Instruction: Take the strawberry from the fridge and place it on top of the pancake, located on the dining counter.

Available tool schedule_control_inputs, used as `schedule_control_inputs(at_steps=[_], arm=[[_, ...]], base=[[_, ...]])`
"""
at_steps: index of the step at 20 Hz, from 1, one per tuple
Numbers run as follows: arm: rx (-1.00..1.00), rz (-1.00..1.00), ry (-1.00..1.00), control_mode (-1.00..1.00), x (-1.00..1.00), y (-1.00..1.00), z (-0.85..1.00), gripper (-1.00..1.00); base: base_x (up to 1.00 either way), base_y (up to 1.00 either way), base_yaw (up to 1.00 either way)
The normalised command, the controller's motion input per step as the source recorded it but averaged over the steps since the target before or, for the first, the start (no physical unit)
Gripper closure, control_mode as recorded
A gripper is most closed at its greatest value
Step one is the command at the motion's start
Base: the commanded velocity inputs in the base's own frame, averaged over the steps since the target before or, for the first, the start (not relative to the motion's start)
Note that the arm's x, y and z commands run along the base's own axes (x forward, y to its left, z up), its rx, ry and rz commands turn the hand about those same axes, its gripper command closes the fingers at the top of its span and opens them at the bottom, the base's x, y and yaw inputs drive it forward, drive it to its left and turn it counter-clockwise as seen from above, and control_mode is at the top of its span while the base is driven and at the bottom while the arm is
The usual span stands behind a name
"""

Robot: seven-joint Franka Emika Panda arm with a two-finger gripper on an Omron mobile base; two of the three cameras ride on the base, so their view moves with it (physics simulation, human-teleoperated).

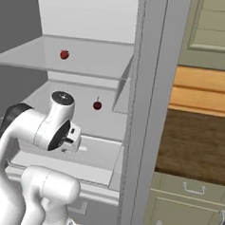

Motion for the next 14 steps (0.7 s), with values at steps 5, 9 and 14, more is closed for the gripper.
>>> schedule_control_inputs(at_steps=[5, 9, 14], arm=[[0.00, 0.00, -0.06, -1.00, 0.06, 0.09, 0.37, -1.00], [-0.01, 0.00, -0.19, -1.00, 0.20, 0.26, 1.00, -1.00], [-0.03, -0.03, -0.32, -1.00, 0.17, 0.36, 1.00, -1.00]], base=[[0.22, 0.10, 0.02], [0.00, 0.00, 0.00], [0.00, 0.00, 0.00]])
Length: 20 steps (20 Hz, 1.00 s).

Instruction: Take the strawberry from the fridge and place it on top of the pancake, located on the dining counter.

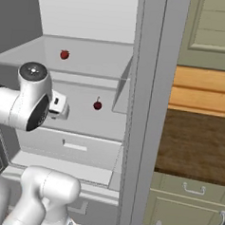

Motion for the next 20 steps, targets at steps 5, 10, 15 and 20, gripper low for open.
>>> schedule_control_inputs(at_steps=[5, 10, 15, 20], arm=[[-0.07, -0.08, -0.20, -1.00, 0.17, 0.35, 1.00, -1.00], [-0.06, -0.08, -0.05, -1.00, 0.51, 0.00, 0.85, -1.00], [-0.02, -0.13, -0.01, -1.00, 0.74, 0.00, 0.39, -1.00], [0.00, -0.11, 0.00, -1.00, 0.73, 0.00, 0.00, -1.00]], base=[[0.00, 0.00, 0.00], [0.00, 0.00, 0.00], [0.00, 0.00, 0.00], [0.00, 0.00, 0.00]])
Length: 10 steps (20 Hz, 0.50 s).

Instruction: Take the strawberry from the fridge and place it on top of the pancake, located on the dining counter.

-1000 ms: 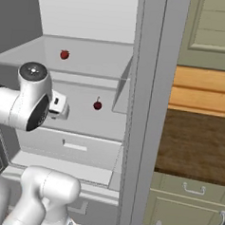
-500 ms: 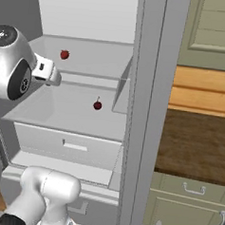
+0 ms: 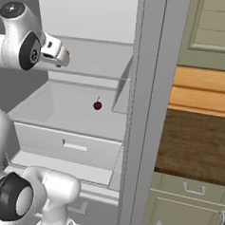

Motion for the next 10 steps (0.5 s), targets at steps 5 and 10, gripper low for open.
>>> schedule_control_inputs(at_steps=[5, 10], arm=[[0.00, -0.05, 0.00, -1.00, 0.75, -0.09, 0.00, -1.00], [0.00, 0.00, 0.00, -1.00, 0.61, -0.09, 0.00, -1.00]], base=[[0.00, 0.00, 0.00], [0.00, 0.00, 0.00]])
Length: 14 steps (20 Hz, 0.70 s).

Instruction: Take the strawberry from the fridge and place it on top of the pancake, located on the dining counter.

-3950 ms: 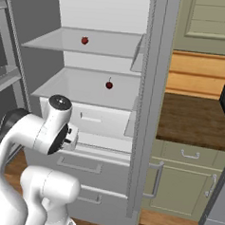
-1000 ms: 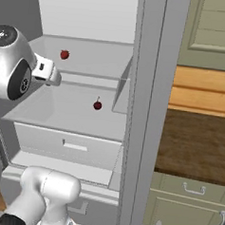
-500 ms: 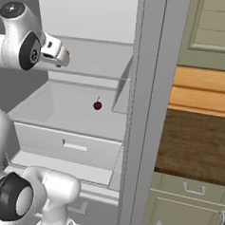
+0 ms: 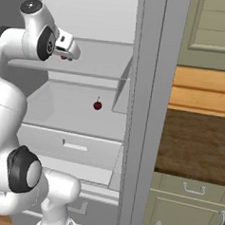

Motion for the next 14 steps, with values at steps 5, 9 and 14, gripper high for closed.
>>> schedule_control_inputs(at_steps=[5, 9, 14], arm=[[0.00, 0.00, 0.00, -1.00, 0.60, -0.02, 0.00, -1.00], [-0.03, 0.00, 0.00, -1.00, 0.39, 0.00, -0.22, -1.00], [-0.07, 0.00, 0.00, -1.00, 0.16, 0.00, -0.38, -1.00]], base=[[0.00, 0.00, 0.00], [0.00, 0.00, 0.00], [0.00, 0.00, 0.00]])
